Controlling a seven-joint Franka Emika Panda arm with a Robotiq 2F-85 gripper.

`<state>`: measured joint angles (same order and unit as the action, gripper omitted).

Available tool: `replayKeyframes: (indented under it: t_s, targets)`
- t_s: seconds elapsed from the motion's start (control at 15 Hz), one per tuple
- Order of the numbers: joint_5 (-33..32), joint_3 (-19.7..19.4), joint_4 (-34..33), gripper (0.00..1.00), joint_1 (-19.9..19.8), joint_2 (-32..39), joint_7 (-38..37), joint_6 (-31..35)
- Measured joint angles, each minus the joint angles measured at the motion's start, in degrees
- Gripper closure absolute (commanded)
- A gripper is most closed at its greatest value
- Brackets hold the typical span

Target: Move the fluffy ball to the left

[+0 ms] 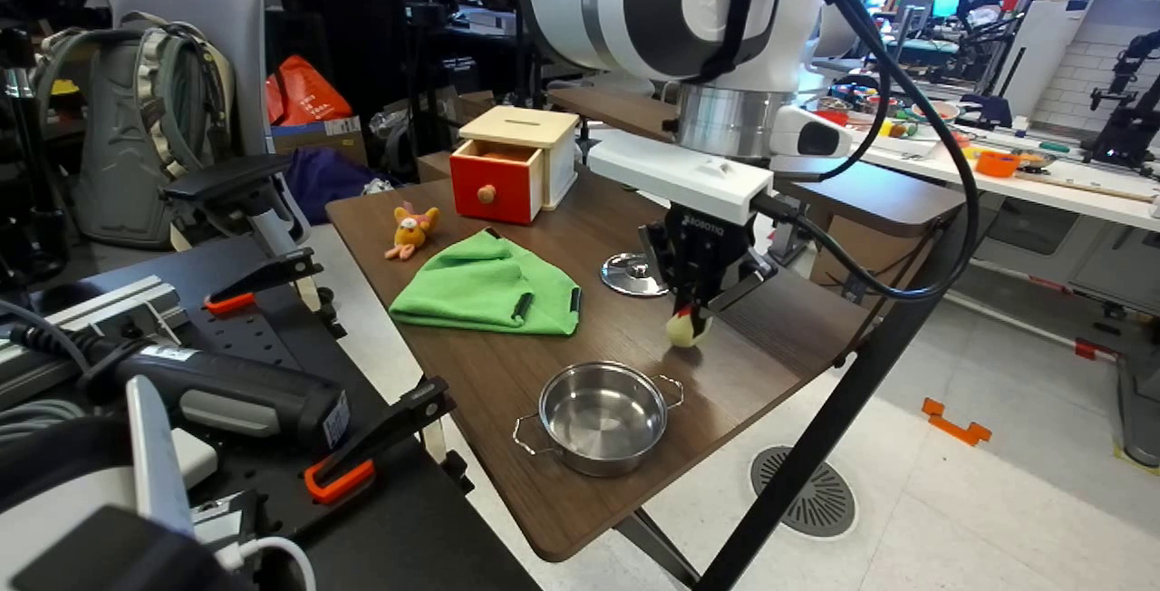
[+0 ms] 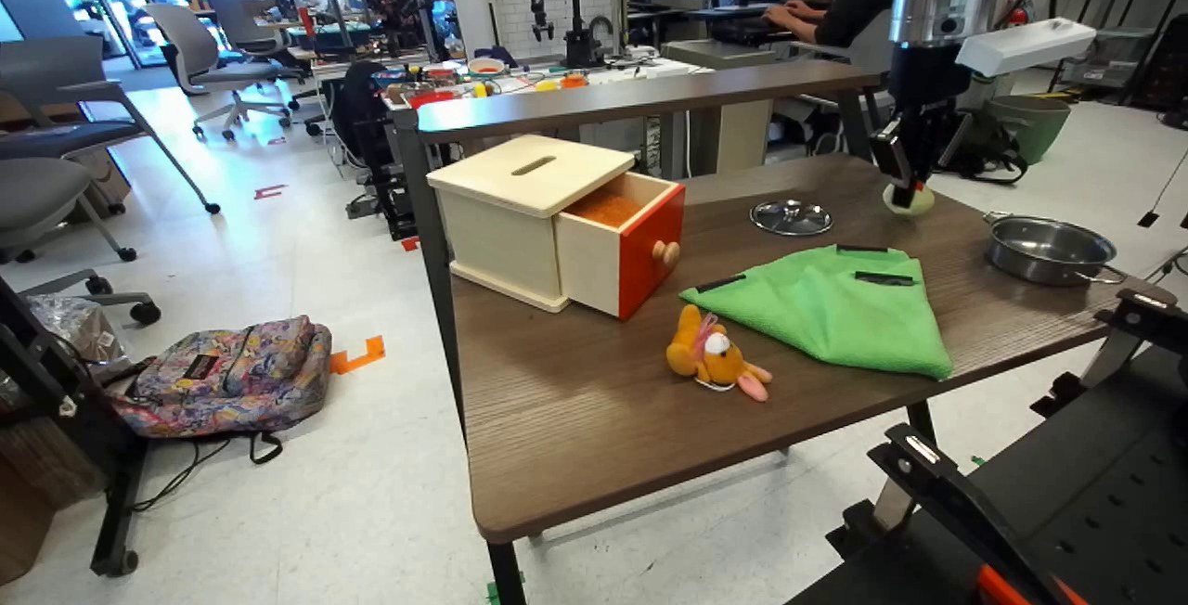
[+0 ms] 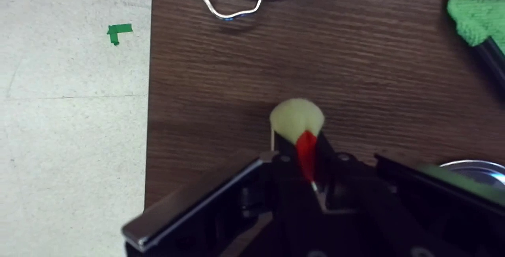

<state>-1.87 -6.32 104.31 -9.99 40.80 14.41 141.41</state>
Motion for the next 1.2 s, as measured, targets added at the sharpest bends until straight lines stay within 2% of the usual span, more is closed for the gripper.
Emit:
replayKeyframes:
  t_s: [0.2,0.53,0.93,1.2]
  targets:
    - [-0.11,0.46,3.43,0.96,0.00,-4.31,0.25,-0.24]
    - [-0.95,3.06,13.37,0.96,1.11,-15.25,1.41,-0.27]
    - [-4.75,5.56,22.17,0.96,8.04,-22.60,-0.27,-0.08]
    - [-5.94,7.78,23.48,0.96,12.19,-23.62,-1.60,-0.06]
